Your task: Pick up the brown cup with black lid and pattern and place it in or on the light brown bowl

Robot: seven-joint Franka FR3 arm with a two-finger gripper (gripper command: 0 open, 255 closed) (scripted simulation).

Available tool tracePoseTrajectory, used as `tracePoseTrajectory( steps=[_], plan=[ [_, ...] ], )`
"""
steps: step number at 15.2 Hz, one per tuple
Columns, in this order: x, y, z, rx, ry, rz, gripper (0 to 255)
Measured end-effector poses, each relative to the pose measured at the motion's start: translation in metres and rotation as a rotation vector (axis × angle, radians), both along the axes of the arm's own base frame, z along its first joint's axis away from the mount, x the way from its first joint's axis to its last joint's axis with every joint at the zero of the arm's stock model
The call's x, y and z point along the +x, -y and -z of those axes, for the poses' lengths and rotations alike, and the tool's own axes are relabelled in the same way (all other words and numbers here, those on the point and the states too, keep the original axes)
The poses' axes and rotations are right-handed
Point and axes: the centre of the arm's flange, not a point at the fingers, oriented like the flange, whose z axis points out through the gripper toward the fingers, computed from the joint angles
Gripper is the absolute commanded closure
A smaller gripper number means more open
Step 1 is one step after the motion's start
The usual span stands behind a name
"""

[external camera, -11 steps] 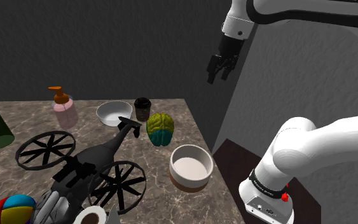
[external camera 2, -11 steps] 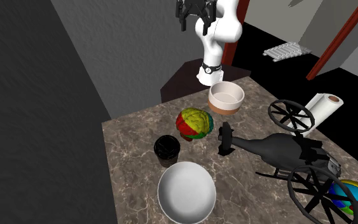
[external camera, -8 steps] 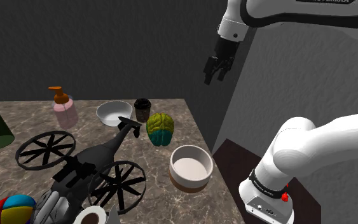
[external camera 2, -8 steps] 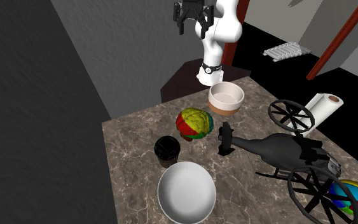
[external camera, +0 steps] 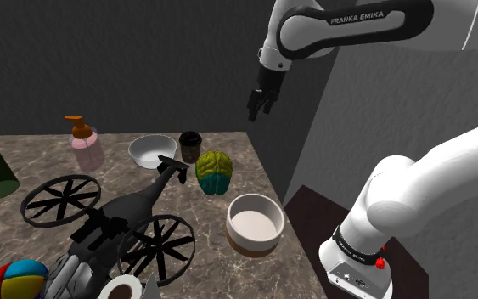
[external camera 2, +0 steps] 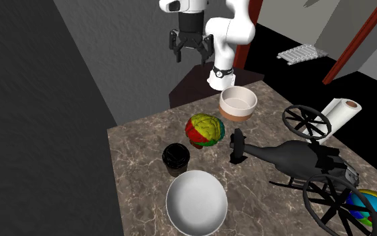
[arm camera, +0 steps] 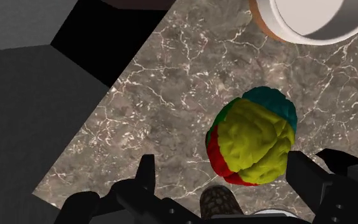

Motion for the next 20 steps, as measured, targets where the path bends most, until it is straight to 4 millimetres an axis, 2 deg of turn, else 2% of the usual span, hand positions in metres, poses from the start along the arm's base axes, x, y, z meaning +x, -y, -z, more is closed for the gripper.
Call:
tracePoseTrajectory(
  steps=[8,15,20],
  plan=[
    [0.085,-0.01,0.054,-0.018,0.011,-0.174,0],
    [0.161,-0.031,0.108,-0.035,0.02,-0.327,0],
    [0.212,-0.053,0.147,-0.047,0.026,-0.437,0]
  ],
)
